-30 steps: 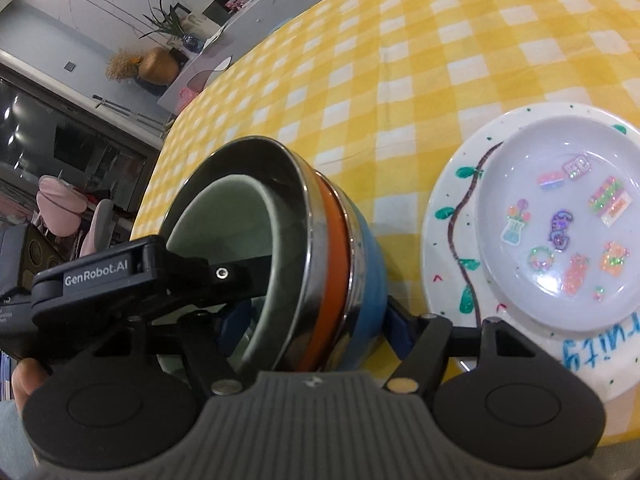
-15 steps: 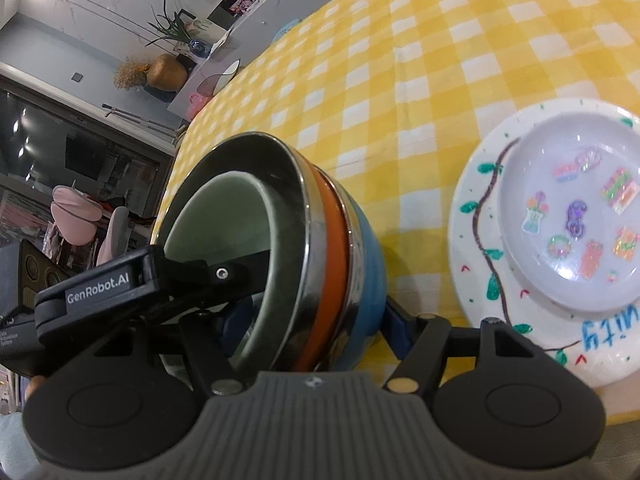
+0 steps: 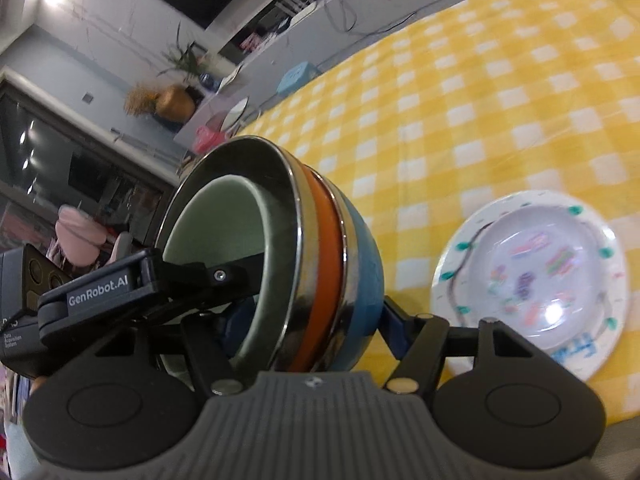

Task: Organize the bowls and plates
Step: 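Carry the bowl stack onto the plate stack and open the left gripper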

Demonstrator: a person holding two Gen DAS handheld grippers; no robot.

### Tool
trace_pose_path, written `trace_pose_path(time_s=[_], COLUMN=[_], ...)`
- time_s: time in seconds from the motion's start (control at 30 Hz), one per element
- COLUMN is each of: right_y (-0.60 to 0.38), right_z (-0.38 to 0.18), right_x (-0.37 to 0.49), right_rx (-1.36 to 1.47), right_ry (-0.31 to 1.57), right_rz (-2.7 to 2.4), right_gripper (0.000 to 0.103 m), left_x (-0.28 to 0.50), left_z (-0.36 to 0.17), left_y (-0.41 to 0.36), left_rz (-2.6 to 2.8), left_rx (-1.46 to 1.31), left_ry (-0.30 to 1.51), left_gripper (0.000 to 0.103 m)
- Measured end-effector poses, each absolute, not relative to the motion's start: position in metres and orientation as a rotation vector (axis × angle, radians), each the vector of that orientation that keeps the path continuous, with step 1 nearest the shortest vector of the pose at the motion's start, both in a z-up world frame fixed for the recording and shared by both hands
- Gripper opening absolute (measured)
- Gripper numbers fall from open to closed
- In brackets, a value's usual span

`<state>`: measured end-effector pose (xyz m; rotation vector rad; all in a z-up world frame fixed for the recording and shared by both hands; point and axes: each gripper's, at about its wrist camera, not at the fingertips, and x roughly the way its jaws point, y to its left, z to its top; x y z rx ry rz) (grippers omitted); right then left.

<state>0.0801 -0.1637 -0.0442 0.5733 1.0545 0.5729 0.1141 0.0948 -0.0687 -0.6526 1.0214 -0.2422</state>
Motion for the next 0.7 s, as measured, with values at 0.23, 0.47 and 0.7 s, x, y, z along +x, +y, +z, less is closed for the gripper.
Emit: trace_pose_path(time_s=[0.23, 0.47, 0.7], right_y=[-0.218, -0.255, -0.266], right_z=[-0.03, -0.04, -0.063], right_x=[0.077, 0.078, 0.086], right_rx=[0.581, 0.601, 0.636], right_ry=[1.02, 1.041, 1.112], right_rz=[0.48, 0.399, 0.371], right_gripper=[0.066, 0.066, 0.066], left_x=[0.136, 0.15, 0.162], left_z=[-0.068, -0.085, -0.109], left_y=[0.043, 0.005, 0.0], left_rz=[-0.355, -0.415, -0.401], left_rx=[-0.624, -0.61, -0.614], left_ry=[1.052, 1.118, 1.198], left_gripper=[0.082, 0.082, 0.082])
